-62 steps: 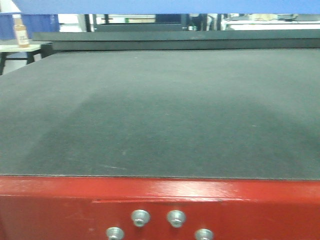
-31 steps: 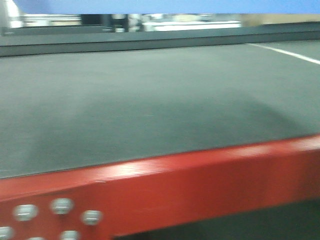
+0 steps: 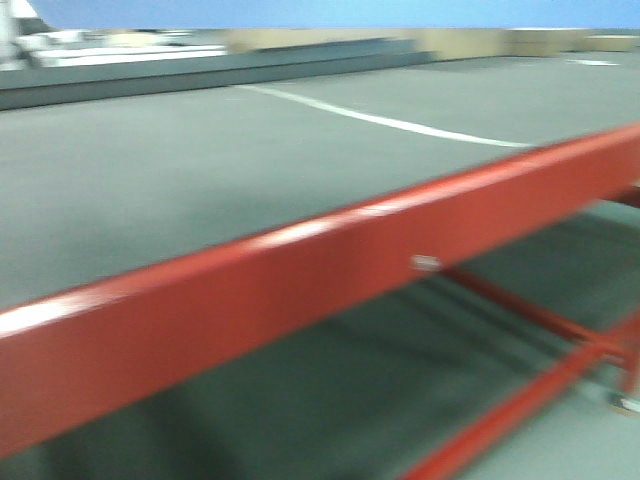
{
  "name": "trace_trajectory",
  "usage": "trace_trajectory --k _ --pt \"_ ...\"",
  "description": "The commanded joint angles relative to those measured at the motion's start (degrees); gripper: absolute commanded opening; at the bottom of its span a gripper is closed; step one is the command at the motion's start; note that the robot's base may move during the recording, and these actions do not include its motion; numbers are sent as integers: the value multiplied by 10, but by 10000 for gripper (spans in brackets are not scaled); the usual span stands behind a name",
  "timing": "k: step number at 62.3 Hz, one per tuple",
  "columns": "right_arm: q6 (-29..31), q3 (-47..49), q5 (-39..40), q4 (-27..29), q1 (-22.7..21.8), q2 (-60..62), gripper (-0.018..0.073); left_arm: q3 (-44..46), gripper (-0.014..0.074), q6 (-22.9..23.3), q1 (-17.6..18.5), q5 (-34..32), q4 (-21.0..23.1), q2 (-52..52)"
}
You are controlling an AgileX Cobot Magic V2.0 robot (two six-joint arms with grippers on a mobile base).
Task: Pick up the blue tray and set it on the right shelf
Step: 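Carry the tray in both grippers while turning toward the shelving rack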
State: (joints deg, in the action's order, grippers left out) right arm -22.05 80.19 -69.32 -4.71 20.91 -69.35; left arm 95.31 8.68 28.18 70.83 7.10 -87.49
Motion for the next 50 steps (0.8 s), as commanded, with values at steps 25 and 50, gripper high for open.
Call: trace_trajectory --k 25,50 --pt "18 17 29 -24 -2 16 56 19 -48 -15 6 58 -12 23" --pt "18 17 29 -24 -2 16 56 19 -48 -15 6 58 -12 23"
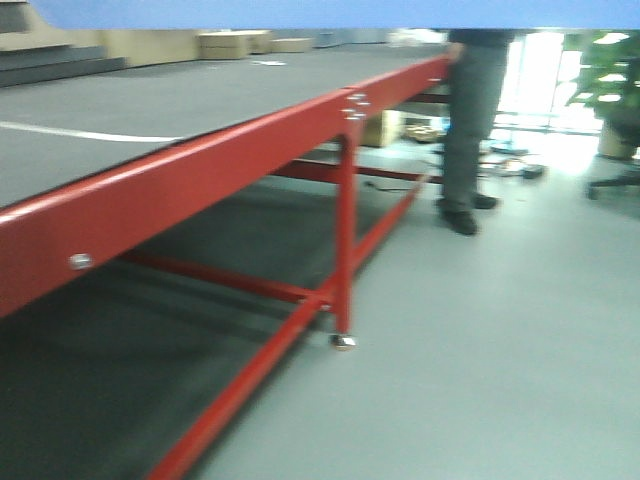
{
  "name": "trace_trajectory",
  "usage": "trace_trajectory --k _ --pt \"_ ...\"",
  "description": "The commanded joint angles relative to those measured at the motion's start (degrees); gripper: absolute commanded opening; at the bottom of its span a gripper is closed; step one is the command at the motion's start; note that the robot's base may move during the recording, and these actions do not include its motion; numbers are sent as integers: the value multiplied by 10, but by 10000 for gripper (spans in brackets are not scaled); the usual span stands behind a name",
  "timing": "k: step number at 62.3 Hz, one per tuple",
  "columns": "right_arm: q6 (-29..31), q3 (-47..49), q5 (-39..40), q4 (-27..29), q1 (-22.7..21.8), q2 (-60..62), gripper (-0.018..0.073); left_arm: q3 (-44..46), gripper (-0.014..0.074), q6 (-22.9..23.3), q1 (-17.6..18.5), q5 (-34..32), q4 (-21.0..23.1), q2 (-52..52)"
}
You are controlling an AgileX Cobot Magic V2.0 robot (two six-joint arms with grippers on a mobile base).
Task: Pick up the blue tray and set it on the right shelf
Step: 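Carry the tray in both grippers while turning toward the shelving rack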
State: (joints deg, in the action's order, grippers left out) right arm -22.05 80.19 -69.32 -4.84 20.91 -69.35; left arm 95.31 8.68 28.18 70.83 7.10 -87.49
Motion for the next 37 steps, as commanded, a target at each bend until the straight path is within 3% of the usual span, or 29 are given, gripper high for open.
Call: trace_trajectory --k 1,37 --pt "18 17 29 -22 -2 16 56 19 -48 -15 6 58 -12 23" --pt "18 17 29 -22 -2 16 56 19 -48 -15 6 58 -12 23"
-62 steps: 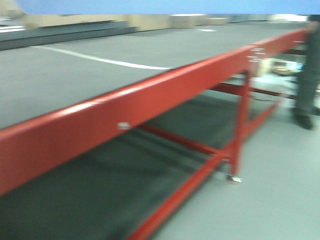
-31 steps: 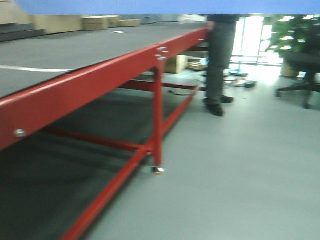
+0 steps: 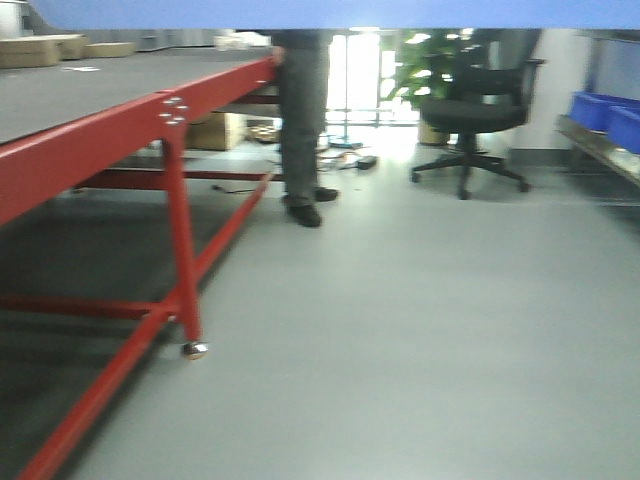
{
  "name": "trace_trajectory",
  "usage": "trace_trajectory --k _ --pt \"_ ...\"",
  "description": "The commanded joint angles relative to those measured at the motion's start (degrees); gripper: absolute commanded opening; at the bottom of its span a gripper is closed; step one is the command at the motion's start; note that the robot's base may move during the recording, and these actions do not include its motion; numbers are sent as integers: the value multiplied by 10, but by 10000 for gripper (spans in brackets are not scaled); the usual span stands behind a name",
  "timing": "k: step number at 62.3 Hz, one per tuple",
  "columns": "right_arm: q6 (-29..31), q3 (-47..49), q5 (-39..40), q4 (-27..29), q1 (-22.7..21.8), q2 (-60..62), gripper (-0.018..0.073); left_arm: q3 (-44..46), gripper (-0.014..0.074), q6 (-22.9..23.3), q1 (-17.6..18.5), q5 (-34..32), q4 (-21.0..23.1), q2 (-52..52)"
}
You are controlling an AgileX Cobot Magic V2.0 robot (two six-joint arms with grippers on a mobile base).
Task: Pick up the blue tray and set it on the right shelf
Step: 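Carry the tray in both grippers while turning toward the shelving rack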
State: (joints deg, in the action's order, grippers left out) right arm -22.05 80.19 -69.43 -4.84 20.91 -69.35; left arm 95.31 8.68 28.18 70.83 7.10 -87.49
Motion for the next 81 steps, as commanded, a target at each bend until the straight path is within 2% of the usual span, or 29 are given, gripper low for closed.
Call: trace_trajectory --k 1,81 --pt "18 17 30 -22 -2 16 56 19 -48 -15 6 58 -12 23" --pt "18 17 30 -22 -2 16 56 19 -48 -15 6 58 15 23"
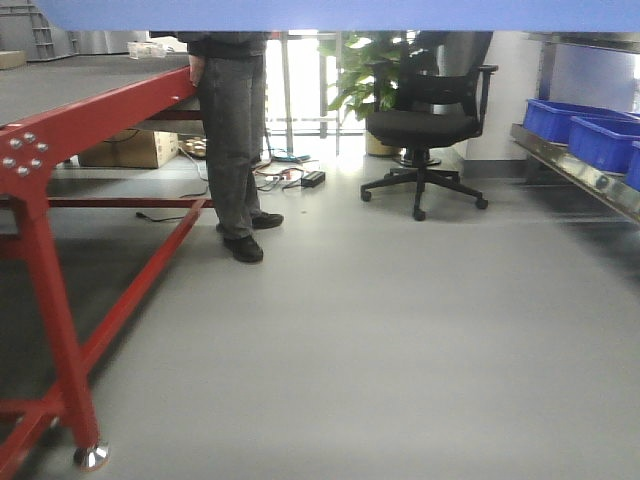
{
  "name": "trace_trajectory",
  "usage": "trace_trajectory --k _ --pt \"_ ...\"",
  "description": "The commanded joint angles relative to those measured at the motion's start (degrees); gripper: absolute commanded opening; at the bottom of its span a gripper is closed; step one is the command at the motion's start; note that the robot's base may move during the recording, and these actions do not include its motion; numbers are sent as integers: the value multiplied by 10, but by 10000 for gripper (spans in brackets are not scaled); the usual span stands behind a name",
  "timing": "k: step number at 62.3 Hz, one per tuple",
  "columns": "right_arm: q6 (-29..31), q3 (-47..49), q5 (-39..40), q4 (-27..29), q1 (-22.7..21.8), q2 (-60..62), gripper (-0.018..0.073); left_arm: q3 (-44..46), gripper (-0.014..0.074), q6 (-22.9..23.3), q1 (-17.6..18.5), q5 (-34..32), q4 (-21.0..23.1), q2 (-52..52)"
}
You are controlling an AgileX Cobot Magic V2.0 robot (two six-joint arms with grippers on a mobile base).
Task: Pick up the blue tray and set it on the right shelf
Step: 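Carry the tray in both grippers while turning toward the shelving rack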
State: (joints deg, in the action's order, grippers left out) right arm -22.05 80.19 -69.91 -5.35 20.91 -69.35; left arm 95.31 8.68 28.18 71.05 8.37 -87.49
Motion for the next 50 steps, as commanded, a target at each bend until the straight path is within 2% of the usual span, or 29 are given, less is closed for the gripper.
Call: trace_trajectory --k 1,50 --pt "18 17 35 -17 -2 16 56 19 -48 -15 6 55 6 23" --pt "18 17 35 -17 -2 16 56 19 -48 -15 6 55 22 23"
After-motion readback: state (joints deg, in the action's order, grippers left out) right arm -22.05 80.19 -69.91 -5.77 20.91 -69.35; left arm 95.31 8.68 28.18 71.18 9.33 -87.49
